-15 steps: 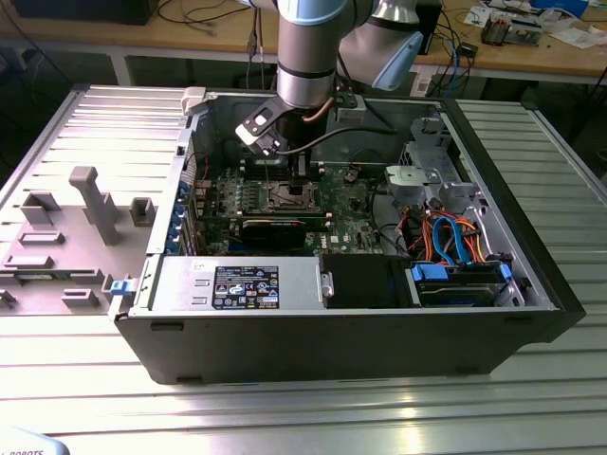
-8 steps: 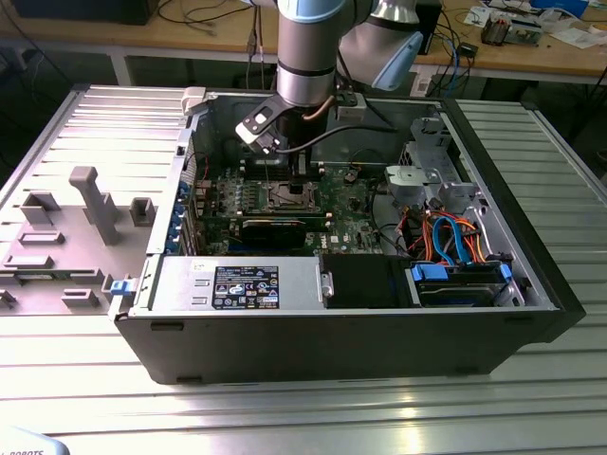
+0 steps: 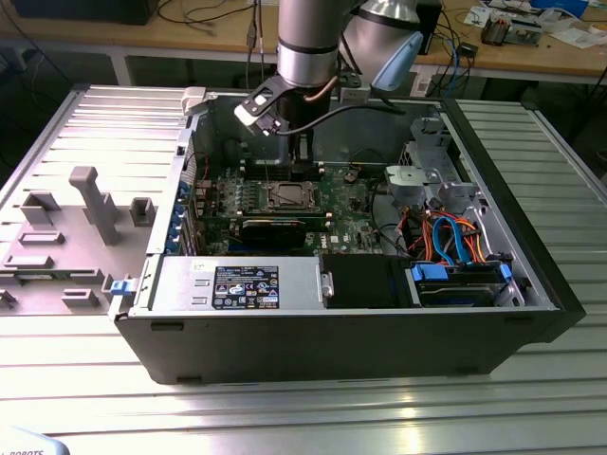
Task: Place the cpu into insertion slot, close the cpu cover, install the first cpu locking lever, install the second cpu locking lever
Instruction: 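Install the first cpu locking lever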
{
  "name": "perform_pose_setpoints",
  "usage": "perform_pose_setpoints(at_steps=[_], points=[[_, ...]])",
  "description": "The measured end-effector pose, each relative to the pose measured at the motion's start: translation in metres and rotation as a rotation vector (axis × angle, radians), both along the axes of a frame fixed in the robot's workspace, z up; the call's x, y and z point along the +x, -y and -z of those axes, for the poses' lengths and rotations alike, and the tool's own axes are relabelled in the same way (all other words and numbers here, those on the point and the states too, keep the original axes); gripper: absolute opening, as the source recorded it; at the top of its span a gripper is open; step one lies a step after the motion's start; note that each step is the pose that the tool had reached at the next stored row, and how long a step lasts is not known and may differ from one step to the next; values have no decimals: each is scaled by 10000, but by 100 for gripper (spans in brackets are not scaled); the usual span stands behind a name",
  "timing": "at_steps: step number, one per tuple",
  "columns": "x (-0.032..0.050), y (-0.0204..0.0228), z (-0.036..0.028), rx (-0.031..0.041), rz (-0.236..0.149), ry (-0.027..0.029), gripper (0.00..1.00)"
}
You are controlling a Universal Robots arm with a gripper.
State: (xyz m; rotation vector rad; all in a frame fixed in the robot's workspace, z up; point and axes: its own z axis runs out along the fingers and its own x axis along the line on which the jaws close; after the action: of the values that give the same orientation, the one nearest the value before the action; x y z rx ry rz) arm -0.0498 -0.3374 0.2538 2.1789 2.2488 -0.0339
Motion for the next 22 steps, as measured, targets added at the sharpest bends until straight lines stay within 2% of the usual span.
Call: perform_pose_setpoints(at_steps=[3, 9, 14, 16, 18, 22], points=[[0, 0, -103, 1, -1, 0, 11], [0, 0, -223, -1, -1, 1, 11], [0, 0, -238, 3, -37, 0, 11], [0, 0, -238, 4, -435, 1, 11], [-1, 0, -236, 1, -1143, -1, 11], [-1, 0, -228, 3, -1987, 0, 11]])
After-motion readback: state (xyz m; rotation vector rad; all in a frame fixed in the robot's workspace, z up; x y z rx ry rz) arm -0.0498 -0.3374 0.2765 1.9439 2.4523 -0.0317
